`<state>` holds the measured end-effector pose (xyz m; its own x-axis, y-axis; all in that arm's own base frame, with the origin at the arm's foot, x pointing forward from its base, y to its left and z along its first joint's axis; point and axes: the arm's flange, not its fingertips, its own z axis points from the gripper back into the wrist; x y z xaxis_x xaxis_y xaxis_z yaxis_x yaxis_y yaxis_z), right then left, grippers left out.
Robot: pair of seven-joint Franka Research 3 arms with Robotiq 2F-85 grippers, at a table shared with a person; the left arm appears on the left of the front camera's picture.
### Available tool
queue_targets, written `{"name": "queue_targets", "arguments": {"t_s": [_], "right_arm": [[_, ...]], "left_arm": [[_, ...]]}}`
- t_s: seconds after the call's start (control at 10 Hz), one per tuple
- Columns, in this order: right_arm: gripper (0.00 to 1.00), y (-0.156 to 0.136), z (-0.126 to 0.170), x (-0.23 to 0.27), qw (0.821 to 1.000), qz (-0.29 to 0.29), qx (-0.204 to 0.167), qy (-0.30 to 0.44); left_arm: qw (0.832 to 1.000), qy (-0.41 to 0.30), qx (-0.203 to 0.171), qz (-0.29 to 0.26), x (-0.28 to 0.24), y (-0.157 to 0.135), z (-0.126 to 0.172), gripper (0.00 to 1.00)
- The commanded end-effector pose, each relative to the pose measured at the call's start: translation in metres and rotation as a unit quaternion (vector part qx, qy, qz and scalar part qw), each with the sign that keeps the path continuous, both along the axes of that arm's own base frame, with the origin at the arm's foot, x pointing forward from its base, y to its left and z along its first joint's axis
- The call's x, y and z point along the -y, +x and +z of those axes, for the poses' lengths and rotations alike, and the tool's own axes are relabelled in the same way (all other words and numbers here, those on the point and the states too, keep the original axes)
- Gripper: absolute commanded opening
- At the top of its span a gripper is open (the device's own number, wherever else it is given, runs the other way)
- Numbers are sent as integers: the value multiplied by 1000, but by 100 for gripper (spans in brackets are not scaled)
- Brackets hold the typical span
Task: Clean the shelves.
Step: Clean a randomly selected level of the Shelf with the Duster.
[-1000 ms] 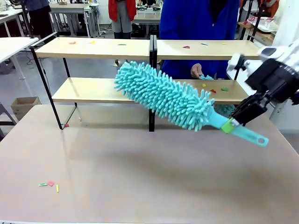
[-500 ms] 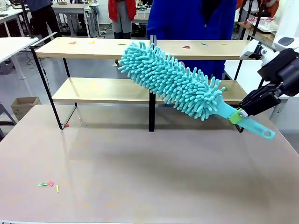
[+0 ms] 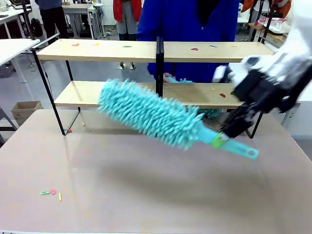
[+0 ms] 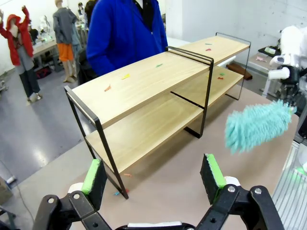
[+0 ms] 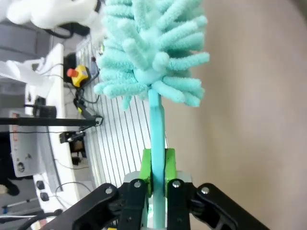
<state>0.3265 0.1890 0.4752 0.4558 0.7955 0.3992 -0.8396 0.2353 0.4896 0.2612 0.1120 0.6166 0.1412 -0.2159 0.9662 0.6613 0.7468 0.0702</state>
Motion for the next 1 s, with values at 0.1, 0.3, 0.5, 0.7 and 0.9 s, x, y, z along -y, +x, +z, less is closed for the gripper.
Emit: {"name": "queue_targets", "arguments": {"t_s": [0.1,0.3,0.5,0.7,0.9], "right_arm": [[12,28,-10,-66,996,-15,-9,-85],[12,13,-21,-61,999,6,-15,-49],[12,29,-31,-103,991,-9,-24,-133],[12,55,-42,-148,988,-57,-21,-142],[12,64,-56,-179,982,-106,-24,-153]], "left_arm": [[1000,5,-1,-1,0,0,0,100],[1000,5,-1,-1,0,0,0,100],[1000,5,-1,-1,0,0,0,100],[1000,5,-1,-1,0,0,0,100],[1000,5,-1,-1,0,0,0,100]]}}
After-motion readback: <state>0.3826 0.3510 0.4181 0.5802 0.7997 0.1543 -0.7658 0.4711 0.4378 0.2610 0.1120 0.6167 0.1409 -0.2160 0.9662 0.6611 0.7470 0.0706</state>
